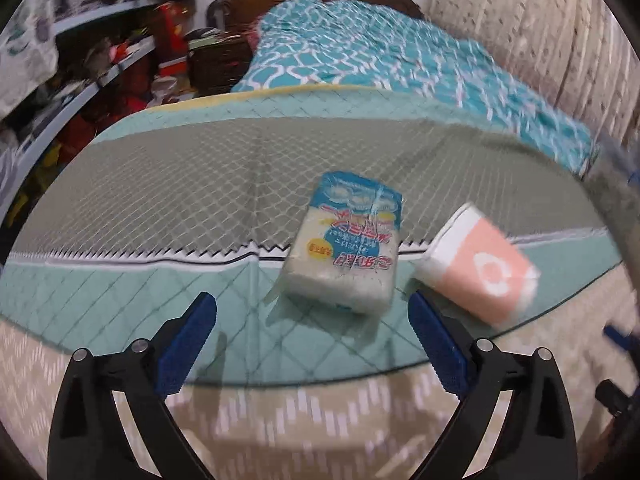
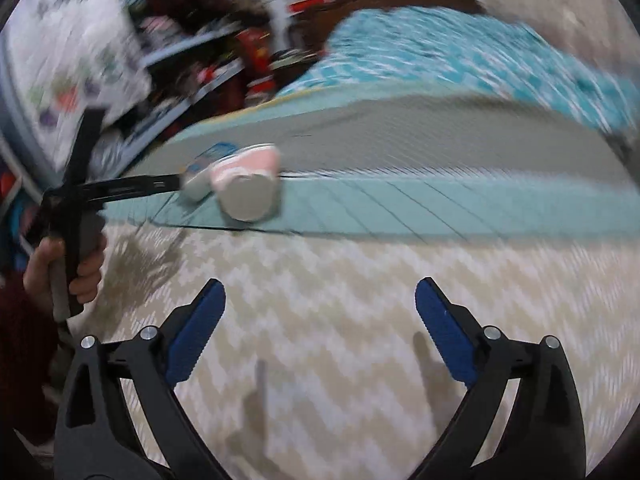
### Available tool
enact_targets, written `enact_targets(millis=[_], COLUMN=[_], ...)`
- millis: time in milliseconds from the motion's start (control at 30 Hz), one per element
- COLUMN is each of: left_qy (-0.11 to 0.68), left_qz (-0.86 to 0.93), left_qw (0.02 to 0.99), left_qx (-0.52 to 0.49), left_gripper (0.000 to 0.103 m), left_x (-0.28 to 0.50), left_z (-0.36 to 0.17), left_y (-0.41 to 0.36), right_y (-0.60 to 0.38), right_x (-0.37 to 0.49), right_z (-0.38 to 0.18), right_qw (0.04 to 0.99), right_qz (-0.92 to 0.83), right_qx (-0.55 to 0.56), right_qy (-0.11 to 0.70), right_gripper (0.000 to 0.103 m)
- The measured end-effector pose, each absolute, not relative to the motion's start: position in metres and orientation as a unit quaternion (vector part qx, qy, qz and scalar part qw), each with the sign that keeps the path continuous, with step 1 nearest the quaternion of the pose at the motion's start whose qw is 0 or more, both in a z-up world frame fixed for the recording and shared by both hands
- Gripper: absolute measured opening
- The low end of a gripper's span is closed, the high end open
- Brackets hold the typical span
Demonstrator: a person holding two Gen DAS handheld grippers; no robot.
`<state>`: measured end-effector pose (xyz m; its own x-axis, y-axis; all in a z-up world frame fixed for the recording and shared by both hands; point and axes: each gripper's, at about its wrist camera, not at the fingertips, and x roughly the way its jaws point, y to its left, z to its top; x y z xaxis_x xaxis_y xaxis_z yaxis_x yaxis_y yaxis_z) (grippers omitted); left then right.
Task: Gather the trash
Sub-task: 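Grasp the blue tissue pack with the left tool while the right tool grasps the pink cup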
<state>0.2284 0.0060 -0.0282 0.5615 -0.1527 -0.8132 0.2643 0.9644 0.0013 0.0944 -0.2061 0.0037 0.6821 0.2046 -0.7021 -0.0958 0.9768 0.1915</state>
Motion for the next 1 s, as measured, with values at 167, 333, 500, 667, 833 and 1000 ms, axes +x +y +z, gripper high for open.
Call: enact_targets(millis=[167,333,500,667,833,1000], left_qy=[0.461,0.466,0.47,0.469,0.47,0.452], left_qz=[-0.128,-0.169,-0.186,-0.234,-0.295,-0.352], left_qw=[0.873,0.867,0.861,0.851,0.831,0.816], left_qx=[0.091,0.053,0.051,0.041,0.044,0.077], left_gripper=[0.086,0.054,0.054,0.054,0.055,0.056], left_x=[0.246,0.244,0.211,0.155,0.109,0.068], left_z=[-0.047,-0.05,-0.049,-0.045,-0.046,-0.041], left_y=[-0.009,0.002,0.007,-0.003,-0.037,-0.088], right_y=[-0.174,-0.162,-0.161,-0.178,-0.228,-0.284], right_x=[0.161,0.212,0.204,0.139,0.06,-0.005], right_z=[-0.002,-0.017,-0.016,-0.008,-0.004,-0.004], right_qw=[0.905,0.887,0.88,0.893,0.904,0.911], right_qz=[0.117,0.141,0.159,0.131,0.082,0.004], right_qx=[0.026,0.056,0.083,0.067,0.091,0.138], right_qy=[0.407,0.437,0.44,0.424,0.409,0.389], right_gripper=[0.097,0.096,0.063,0.063,0.063,0.064])
